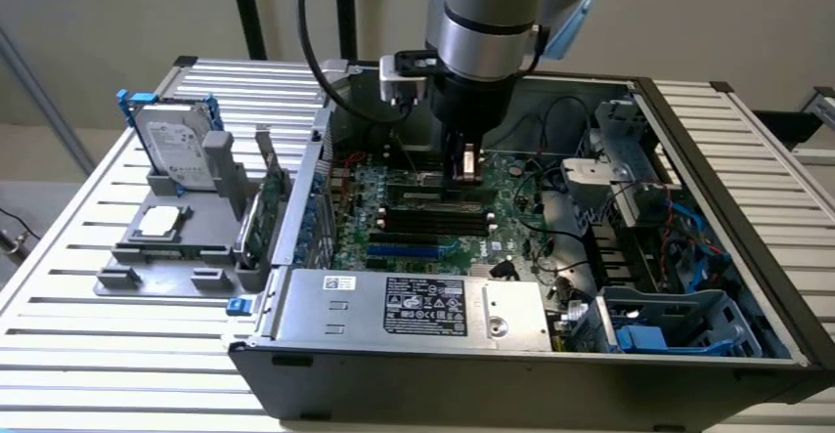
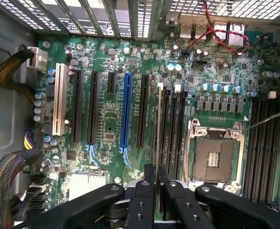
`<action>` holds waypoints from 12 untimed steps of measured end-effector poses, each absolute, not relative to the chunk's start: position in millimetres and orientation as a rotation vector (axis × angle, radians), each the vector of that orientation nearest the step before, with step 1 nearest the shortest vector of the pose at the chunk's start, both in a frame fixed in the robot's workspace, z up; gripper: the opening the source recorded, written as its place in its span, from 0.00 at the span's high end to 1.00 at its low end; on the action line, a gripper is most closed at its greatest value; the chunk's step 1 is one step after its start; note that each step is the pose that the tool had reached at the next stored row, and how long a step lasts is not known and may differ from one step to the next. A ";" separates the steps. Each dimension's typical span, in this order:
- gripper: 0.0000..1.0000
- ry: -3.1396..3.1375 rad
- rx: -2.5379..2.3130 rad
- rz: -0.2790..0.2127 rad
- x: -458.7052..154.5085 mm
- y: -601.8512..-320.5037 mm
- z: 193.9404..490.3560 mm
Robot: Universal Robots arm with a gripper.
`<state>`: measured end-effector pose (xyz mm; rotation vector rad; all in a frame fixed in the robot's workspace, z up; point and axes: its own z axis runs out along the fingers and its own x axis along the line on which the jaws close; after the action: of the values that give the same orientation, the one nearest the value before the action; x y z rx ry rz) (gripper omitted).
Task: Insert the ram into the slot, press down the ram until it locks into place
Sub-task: 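Insert the ram into the slot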
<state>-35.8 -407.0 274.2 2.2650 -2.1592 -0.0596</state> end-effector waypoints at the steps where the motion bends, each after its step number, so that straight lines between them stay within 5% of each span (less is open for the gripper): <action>1: 0.86 -2.160 2.266 -0.061 -35.8 -407.0 272.4; 12: 0.86 -2.178 2.276 -0.093 -35.0 -407.0 254.0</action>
<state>-35.0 -407.0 254.0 2.2764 -2.1781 -0.0928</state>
